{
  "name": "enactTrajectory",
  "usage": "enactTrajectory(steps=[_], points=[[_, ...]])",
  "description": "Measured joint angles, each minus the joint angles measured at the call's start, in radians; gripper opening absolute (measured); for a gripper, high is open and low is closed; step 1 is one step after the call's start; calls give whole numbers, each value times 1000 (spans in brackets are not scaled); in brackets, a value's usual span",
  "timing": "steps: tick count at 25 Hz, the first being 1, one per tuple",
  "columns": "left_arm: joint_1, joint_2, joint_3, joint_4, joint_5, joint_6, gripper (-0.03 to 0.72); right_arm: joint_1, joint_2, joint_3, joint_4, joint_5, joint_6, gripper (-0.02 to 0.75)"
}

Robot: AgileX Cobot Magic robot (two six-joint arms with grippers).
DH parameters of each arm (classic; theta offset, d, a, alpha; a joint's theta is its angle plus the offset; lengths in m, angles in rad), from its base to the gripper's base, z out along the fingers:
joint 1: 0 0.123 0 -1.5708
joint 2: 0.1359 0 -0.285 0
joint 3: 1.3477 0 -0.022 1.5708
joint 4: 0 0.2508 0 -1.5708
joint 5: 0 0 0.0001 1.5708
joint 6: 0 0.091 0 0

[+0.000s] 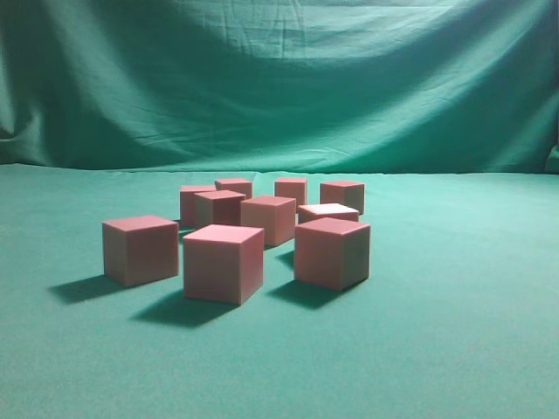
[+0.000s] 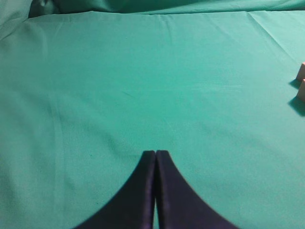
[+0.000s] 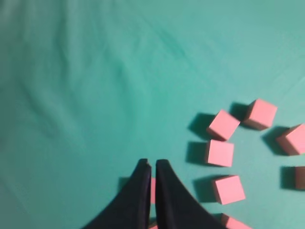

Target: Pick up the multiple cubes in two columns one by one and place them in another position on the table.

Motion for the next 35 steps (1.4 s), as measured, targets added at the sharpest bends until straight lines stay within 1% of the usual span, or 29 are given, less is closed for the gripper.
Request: enactTrajectory(steps=[9, 12, 17, 21, 27, 30, 35], points=[[0, 0, 0, 0, 0, 0, 0, 10, -214, 2, 10, -28, 2, 0], [0, 0, 0, 0, 0, 0, 0, 52, -287, 34, 10, -42, 2, 0], [0, 0, 0, 0, 0, 0, 0, 168, -422, 140, 0, -77, 0, 0], [0, 0, 0, 0, 0, 0, 0, 185, -534, 201, 21, 15, -6, 0], [0, 0, 0, 0, 0, 0, 0, 185, -676, 218, 64, 190, -154, 0], [0, 0, 0, 0, 0, 0, 0, 185, -743, 218, 71, 285, -181, 0], [0, 0, 0, 0, 0, 0, 0, 185, -883, 218, 27, 318, -192, 0]])
